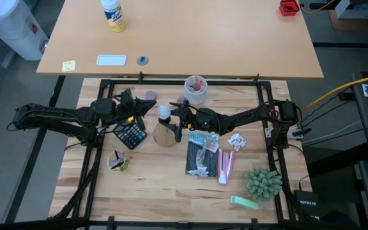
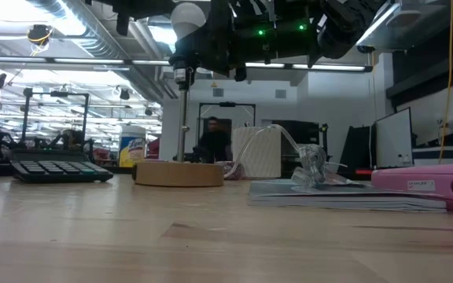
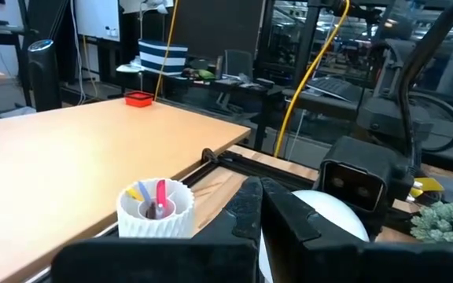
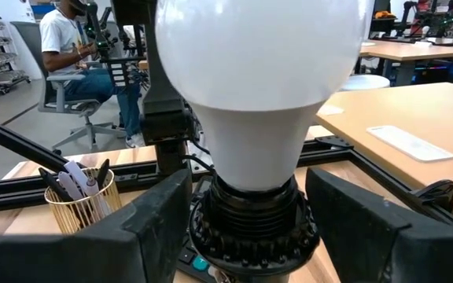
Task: Screw lightbulb
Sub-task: Remove the lightbulb from the lamp
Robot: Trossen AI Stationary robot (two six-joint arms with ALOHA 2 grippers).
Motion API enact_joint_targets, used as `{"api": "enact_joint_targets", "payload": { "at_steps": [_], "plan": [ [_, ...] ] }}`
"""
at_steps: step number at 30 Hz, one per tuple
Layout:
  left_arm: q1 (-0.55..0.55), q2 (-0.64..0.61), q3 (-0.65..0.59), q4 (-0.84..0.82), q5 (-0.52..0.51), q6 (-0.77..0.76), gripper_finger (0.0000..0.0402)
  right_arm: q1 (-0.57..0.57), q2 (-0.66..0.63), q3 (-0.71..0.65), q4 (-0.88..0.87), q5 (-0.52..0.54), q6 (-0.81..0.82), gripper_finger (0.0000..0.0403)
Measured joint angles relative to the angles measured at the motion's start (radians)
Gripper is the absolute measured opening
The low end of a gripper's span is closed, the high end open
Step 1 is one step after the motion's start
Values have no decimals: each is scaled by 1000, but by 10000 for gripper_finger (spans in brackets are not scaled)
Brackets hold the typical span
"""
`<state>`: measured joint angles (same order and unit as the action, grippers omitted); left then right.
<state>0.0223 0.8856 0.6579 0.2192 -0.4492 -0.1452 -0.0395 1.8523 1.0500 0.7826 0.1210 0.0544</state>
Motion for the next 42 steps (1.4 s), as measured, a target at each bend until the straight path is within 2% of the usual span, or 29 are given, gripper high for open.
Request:
{"api": "enact_joint_targets", "payload": {
  "at_steps": [12,17,22,31,38,42],
  "plan": [
    [0,0,0,-46,0,-30,1,0,-2,0,4,26,-2,165],
    [-2,0,0,-150,0,-118,1,0,-2,0,3,27,-2,172],
    [-18,0,0,-174,35,-141,1,0,-2,1,0,27,-1,188],
    [-62,0,0,-187,32,-168,1,1,-2,1,-1,26,-2,166],
    [-94,-2,0,-199,29,-197,1,1,-2,1,-1,19,-2,169],
    [-109,2,0,-219,69,-222,1,-1,-2,1,0,32,6,169]
  ]
}}
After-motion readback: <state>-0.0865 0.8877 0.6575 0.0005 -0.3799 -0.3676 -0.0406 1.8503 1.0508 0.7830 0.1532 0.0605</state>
